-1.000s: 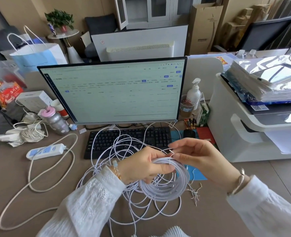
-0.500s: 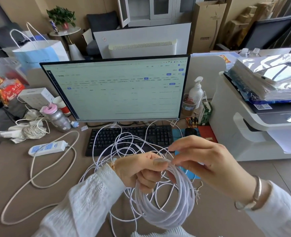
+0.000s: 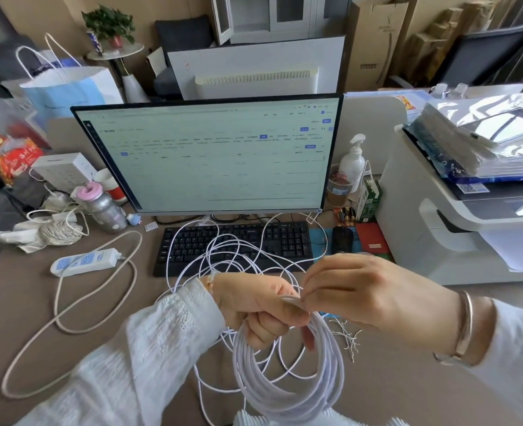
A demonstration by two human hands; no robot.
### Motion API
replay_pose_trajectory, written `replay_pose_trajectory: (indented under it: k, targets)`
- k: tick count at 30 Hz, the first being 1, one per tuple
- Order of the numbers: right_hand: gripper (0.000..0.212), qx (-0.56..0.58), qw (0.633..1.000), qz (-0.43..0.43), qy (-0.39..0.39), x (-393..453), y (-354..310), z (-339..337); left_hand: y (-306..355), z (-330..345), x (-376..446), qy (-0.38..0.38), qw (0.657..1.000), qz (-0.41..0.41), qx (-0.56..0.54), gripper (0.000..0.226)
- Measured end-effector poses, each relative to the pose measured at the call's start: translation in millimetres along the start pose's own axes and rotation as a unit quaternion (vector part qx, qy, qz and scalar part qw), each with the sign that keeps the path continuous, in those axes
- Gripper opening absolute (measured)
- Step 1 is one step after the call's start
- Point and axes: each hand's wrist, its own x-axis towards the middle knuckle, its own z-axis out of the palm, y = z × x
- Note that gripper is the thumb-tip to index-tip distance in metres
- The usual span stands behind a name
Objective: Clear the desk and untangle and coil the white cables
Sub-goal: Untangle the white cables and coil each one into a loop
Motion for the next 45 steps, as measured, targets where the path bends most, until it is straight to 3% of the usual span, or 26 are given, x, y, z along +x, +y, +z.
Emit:
replay_pose_trajectory:
  k: [8, 12, 15, 17, 20, 22, 24, 26, 28, 29, 30, 32, 35, 37, 41, 45]
  targets:
    - [0.024, -0.054, 0.998, -0.033, -0.001, -0.7, -6.3, 4.2, -2.0, 2.1, 1.0, -0.008, 1.000, -0.024, 0.018, 0.024]
    - [0.022, -0.054, 0.999, -0.003, -0.007, -3.5, -3.3, 7.6, -2.8, 2.4, 2.9, 0.099, 0.994, -0.003, 0.043, 0.015]
    - [0.019, 0.019, 0.996, 0.089, -0.005, -7.9, 3.1, 12.4, 3.1, 8.6, 4.3, 0.258, 0.958, 0.011, 0.122, 0.015]
    - [0.017, 0.075, 0.981, 0.177, 0.037, -8.6, 9.4, 16.8, 7.3, 14.2, 10.2, 0.382, 0.896, 0.025, 0.227, 0.012]
    - [0.011, 0.099, 0.950, 0.284, 0.082, -5.6, 17.6, 23.5, 10.0, 20.2, 23.9, 0.508, 0.757, 0.040, 0.409, 0.030]
    - [0.015, 0.092, 0.932, 0.340, 0.086, 0.1, 19.5, 27.5, 9.0, 20.3, 31.3, 0.568, 0.647, 0.016, 0.509, 0.027]
    - [0.014, 0.106, 0.903, 0.409, 0.085, 4.8, 23.5, 32.6, 5.2, 18.9, 35.7, 0.607, 0.496, -0.013, 0.621, 0.018]
    - [0.014, 0.188, 0.840, 0.502, 0.089, 9.5, 30.1, 36.7, -0.5, 15.7, 41.8, 0.578, 0.427, -0.050, 0.694, 0.024]
    - [0.014, 0.388, 0.709, 0.572, 0.141, 12.9, 34.3, 40.3, -4.2, 8.1, 45.3, 0.585, 0.379, -0.058, 0.715, 0.023]
    - [0.012, 0.479, 0.634, 0.584, 0.166, 14.7, 33.0, 40.3, -5.2, 5.3, 44.8, 0.596, 0.377, -0.046, 0.708, 0.022]
    - [0.009, 0.537, 0.583, 0.581, 0.186, 14.9, 31.3, 39.5, -3.7, 3.9, 42.1, 0.605, 0.392, -0.027, 0.693, 0.022]
    - [0.005, 0.561, 0.568, 0.566, 0.204, 12.9, 29.1, 38.2, -4.4, -3.1, 37.7, 0.630, 0.430, 0.032, 0.646, 0.018]
    - [0.007, 0.512, 0.617, 0.543, 0.250, 7.4, 28.2, 32.6, -5.2, -5.3, 31.3, 0.652, 0.479, 0.108, 0.579, 0.019]
    - [0.006, 0.474, 0.662, 0.515, 0.267, 3.9, 27.0, 27.8, -4.2, -3.7, 28.9, 0.643, 0.487, 0.126, 0.578, 0.025]
    - [0.003, 0.400, 0.753, 0.452, 0.262, 1.4, 22.4, 24.4, -4.1, -0.4, 29.3, 0.632, 0.467, 0.138, 0.603, 0.026]
    - [0.019, 0.357, 0.793, 0.431, 0.240, -2.6, 19.4, 27.0, -5.8, 2.2, 30.5, 0.621, 0.458, 0.159, 0.616, 0.031]
